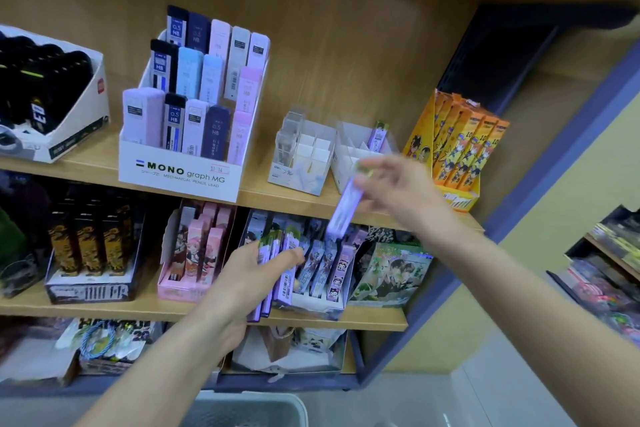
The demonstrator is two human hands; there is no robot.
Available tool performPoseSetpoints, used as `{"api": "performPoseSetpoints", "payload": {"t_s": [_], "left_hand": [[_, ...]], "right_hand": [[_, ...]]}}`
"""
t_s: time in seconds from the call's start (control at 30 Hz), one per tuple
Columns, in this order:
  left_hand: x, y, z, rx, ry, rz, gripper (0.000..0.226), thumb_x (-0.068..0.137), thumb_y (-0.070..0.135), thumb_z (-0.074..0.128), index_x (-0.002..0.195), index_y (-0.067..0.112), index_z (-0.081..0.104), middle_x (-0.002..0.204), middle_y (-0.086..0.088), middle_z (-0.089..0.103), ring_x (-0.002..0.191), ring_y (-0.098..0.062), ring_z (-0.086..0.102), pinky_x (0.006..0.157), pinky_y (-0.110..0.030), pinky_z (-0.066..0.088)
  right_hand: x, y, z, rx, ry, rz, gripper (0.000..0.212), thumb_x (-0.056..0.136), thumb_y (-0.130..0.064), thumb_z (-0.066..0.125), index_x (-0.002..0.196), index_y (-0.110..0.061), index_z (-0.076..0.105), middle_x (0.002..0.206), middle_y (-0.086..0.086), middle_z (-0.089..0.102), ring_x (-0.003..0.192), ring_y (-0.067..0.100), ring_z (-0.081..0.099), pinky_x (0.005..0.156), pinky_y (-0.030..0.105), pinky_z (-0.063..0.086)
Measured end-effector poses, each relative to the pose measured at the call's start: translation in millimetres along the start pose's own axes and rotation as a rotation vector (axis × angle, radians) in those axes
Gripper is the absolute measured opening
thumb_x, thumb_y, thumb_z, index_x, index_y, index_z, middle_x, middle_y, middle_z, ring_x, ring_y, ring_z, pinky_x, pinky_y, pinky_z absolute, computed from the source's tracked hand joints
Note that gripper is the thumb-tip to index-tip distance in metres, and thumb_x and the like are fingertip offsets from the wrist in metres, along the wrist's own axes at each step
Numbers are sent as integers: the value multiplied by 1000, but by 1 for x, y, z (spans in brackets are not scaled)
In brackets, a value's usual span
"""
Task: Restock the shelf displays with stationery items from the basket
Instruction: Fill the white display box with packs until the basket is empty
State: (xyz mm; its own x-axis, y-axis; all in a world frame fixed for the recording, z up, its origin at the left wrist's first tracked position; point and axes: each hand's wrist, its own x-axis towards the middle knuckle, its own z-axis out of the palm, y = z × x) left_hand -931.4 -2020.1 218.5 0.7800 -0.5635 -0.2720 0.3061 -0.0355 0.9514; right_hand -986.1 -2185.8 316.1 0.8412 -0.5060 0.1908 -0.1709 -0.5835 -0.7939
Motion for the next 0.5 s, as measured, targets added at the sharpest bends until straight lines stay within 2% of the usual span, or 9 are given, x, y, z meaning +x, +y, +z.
{"api": "performPoseSetpoints", "payload": {"t_s": [0.03, 0.1, 0.17, 0.27, 0.33, 0.5], "left_hand": [[-1, 1, 0, -25, 9, -32, 17, 87, 25, 66, 91, 9, 68, 69, -3, 68, 45, -5, 61, 41, -13, 43], [-1, 3, 0, -46, 17, -76, 20, 87, 26, 66, 92, 7, 67, 64, -4, 64, 41, -9, 58, 37, -13, 40], [0, 4, 0, -46, 11, -90, 24, 87, 28, 67, 93, 5, 68, 66, -7, 64, 44, -12, 57, 38, -14, 41], [2, 2, -3, -21, 3, -79, 24, 84, 32, 68, 90, 9, 72, 72, -6, 67, 55, -15, 55, 46, -18, 41], [3, 0, -5, -26, -5, -72, 23, 83, 34, 68, 87, 12, 73, 75, -6, 70, 58, -16, 53, 44, -17, 41], [7, 3, -10, -67, -11, -50, 20, 85, 33, 67, 89, 14, 72, 65, 8, 72, 48, -6, 57, 40, -11, 40]], "right_hand": [[10, -4, -11, -23, 155, -101, 16, 91, -13, 61, 106, -17, 58, 88, 1, 61, 59, 8, 62, 59, 19, 53], [34, -6, -29, -47, 391, -267, 13, 91, -11, 60, 99, -19, 55, 84, -7, 55, 70, 17, 64, 64, 27, 55], [59, -1, -40, -132, 503, -343, 15, 90, -12, 60, 95, -23, 51, 85, -11, 53, 81, 25, 65, 76, 40, 55], [91, 11, -44, -259, 508, -326, 13, 91, -11, 59, 100, -16, 52, 82, -15, 48, 88, 25, 62, 81, 38, 51], [105, 19, -43, -325, 456, -293, 14, 90, -9, 60, 103, -12, 55, 81, -14, 47, 89, 20, 57, 82, 35, 47], [122, 33, -41, -466, 322, -221, 16, 87, -9, 64, 102, -10, 62, 90, 1, 57, 87, 16, 54, 80, 34, 46]]}}
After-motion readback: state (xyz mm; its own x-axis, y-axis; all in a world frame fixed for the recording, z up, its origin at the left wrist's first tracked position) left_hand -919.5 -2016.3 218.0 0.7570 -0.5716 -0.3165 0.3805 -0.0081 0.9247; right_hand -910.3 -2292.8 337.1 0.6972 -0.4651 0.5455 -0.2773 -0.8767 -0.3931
